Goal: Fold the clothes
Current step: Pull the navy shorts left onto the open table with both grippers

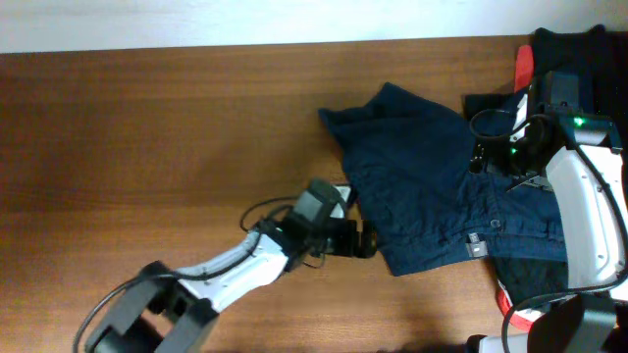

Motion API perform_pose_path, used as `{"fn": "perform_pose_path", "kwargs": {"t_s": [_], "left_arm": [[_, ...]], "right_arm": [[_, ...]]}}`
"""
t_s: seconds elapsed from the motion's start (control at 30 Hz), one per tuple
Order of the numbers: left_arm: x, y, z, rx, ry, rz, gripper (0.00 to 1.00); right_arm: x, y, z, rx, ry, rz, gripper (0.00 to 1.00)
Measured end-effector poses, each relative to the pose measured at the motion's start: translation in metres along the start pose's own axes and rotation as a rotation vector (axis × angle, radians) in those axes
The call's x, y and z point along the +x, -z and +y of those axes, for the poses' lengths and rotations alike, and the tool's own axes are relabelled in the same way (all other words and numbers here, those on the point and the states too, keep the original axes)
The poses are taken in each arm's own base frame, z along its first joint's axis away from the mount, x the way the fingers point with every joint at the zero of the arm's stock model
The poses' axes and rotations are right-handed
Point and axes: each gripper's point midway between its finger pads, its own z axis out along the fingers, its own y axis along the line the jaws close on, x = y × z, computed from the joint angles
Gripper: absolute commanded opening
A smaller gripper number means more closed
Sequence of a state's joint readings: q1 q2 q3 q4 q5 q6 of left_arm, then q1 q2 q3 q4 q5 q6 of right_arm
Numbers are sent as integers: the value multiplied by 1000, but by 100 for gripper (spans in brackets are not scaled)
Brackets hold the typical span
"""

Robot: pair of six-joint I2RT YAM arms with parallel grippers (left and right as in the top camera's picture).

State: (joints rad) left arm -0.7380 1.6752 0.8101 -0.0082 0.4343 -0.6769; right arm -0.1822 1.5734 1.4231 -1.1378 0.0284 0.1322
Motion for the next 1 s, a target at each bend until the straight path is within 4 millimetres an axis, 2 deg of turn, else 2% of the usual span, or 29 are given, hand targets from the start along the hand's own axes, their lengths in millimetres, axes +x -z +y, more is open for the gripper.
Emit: {"fn": "perform_pose_path", "kwargs": {"t_s": [0.17,0.23,0.3,0.37,0.4,0.5,0.53,0.73,0.83,0.87,0.9,0.93,0.97,1.0], "left_arm": [[20,-31,-10,31,53,46,91],[20,-41,-19,66,62,34,89],[18,-53,-31,117,74,13,79],[16,-63,-41,170,86,-8,64],[15,-66,-43,185,97,-14,52],[7,-71,-50,230,99,-52,8],[7,-71,-50,230,105,-56,1],[0,-71,-45,202,112,-92,1],[-3,-70,-23,141,120,-81,1],[-5,-66,3,78,155,-58,1],[-8,-62,19,41,174,-48,1],[-12,-54,31,18,192,-30,1],[-28,-32,57,-35,220,-52,1],[-35,-19,75,-70,233,-59,1]], "right_arm": [[0,0,0,-2,1,0,99],[0,0,1,-3,1,1,99],[0,0,1,-8,1,1,98],[0,0,2,-11,0,1,99],[0,0,2,-11,1,2,99],[0,0,2,-11,0,1,99],[0,0,2,-11,1,1,99],[0,0,2,-11,0,1,99],[0,0,2,-11,1,1,99],[0,0,2,-11,1,1,99],[0,0,2,-11,0,1,99],[0,0,2,-10,0,1,99],[0,0,1,-10,-1,1,99],[0,0,1,-10,-2,0,99]]}}
